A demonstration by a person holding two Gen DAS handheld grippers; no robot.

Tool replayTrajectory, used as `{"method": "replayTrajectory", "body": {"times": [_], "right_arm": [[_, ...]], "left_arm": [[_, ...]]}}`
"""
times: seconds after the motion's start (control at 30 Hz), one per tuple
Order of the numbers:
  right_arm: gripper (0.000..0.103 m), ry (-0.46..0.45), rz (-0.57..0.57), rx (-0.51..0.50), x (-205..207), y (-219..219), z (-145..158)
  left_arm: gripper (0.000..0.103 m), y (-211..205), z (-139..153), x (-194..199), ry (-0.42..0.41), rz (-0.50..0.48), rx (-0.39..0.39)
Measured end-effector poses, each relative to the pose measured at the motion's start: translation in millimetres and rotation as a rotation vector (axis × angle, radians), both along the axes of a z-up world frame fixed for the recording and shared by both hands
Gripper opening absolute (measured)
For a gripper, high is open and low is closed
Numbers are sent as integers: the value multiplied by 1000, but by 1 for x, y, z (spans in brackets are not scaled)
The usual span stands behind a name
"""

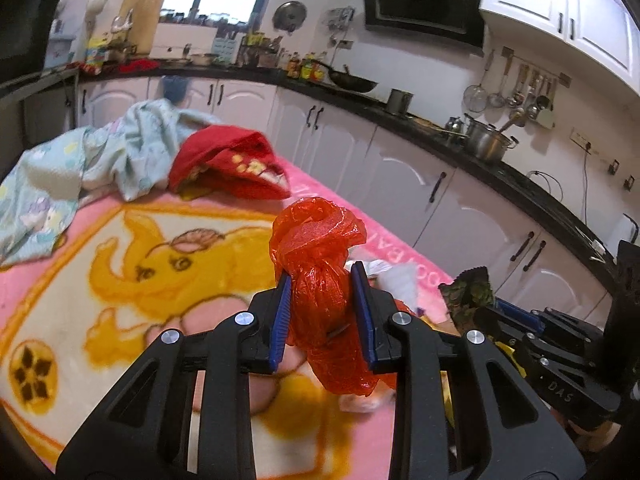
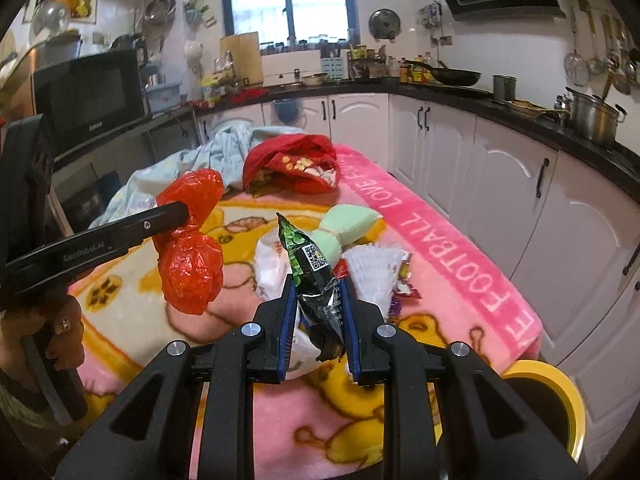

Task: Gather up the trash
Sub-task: 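Lift both held items and carry them over the yellow-rimmed bin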

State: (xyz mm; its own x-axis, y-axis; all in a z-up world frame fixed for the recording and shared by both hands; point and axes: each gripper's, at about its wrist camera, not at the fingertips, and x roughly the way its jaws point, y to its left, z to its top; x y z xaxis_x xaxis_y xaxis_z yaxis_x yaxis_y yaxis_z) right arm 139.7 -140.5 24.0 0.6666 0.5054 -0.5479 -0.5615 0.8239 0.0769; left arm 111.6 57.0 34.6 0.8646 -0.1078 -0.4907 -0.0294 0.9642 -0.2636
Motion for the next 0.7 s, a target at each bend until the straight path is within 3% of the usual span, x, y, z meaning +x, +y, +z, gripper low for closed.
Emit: {"method": "replayTrajectory", "body": {"times": [0.3,0.7], "right_arm": [[21,-14,-81,25,1,-46,8],[21,2,-238,44,-2,-126,-2]], "left_arm": [[22,-50,13,14,-34,-91,33],[22,-127,2,34,-25,-233,77]]}}
